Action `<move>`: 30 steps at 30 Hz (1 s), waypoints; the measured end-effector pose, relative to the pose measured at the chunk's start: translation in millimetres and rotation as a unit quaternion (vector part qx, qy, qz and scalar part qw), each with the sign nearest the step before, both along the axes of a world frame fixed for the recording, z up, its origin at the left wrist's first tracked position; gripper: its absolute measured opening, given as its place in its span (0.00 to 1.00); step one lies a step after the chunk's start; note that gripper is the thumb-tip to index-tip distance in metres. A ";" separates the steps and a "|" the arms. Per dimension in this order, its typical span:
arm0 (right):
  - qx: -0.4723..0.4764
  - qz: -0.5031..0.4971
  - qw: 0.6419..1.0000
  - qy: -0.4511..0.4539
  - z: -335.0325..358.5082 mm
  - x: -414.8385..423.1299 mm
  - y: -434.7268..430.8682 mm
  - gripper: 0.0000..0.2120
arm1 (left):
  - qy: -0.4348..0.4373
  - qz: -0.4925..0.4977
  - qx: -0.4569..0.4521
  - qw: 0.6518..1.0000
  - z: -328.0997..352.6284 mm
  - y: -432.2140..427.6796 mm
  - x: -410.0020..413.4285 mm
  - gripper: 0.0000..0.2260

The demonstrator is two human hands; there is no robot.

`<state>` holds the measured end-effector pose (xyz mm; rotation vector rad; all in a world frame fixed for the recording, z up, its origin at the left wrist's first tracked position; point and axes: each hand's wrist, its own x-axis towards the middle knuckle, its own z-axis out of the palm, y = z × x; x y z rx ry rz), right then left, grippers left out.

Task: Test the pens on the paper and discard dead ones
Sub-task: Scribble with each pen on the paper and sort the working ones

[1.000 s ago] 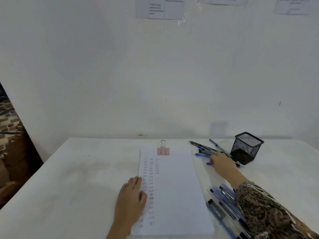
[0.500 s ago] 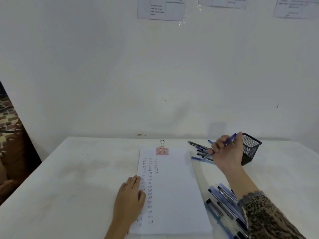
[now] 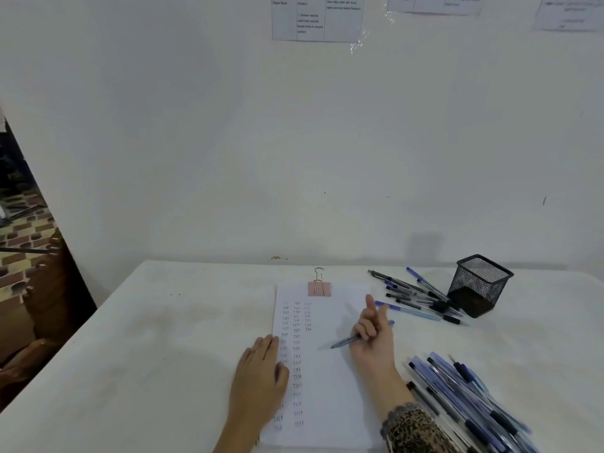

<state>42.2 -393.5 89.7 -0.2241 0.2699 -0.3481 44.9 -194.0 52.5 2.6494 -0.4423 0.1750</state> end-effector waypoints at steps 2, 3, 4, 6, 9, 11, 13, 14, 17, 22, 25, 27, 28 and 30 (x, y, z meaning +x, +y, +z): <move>-0.008 0.030 0.999 0.018 -0.4 10.8 2.5 0.24 | 0.001 -0.001 0.000 1.000 0.5 0.3 -0.3 0.40; -0.023 0.041 0.998 0.032 0.0 16.9 2.6 0.28 | 0.001 0.000 0.003 1.000 -0.4 0.4 0.4 0.42; -0.052 0.050 0.996 0.047 1.3 22.7 3.0 0.30 | 0.000 0.001 0.006 1.000 -2.0 0.6 1.6 0.42; -0.087 0.067 0.991 0.070 5.1 30.4 6.1 0.32 | 0.000 -0.001 0.011 1.000 -2.5 1.2 3.1 0.42; -0.121 0.084 0.986 0.071 8.8 35.5 11.4 0.15 | 0.003 -0.003 0.013 1.000 -1.8 1.0 2.5 0.40; -0.217 0.083 0.969 0.087 2.6 39.1 14.0 0.11 | 0.009 -0.003 0.006 1.000 -1.1 0.6 2.4 0.34; -0.317 0.082 0.940 0.097 -4.9 41.1 16.6 0.13 | 0.011 -0.003 0.004 1.000 -0.2 0.2 2.2 0.31; -0.357 0.081 0.926 0.095 -7.0 41.2 18.0 0.13 | 0.010 -0.004 0.005 1.000 0.0 0.2 2.0 0.32; -0.471 0.077 0.874 0.092 -6.1 39.1 22.3 0.11 | 0.007 -0.003 0.006 1.000 0.1 0.5 1.2 0.35; -0.567 0.024 0.810 0.146 -9.2 35.9 33.5 0.22 | 0.005 -0.003 0.016 1.000 0.2 0.6 0.7 0.39; -0.597 0.022 0.789 0.145 -8.7 34.2 37.9 0.24 | 0.006 0.001 0.009 1.000 -1.4 0.2 1.5 0.35; -0.611 0.029 0.778 0.140 -7.4 33.1 40.0 0.23 | 0.002 -0.001 0.004 1.000 -1.0 -0.1 0.9 0.37; -0.613 0.032 0.777 0.140 -6.6 32.9 40.6 0.23 | 0.001 -0.002 0.008 1.000 -1.1 -0.2 0.7 0.40; -0.617 0.036 0.774 0.137 -6.7 33.0 41.1 0.22 | 0.003 0.001 0.012 1.000 -1.5 -0.4 0.9 0.42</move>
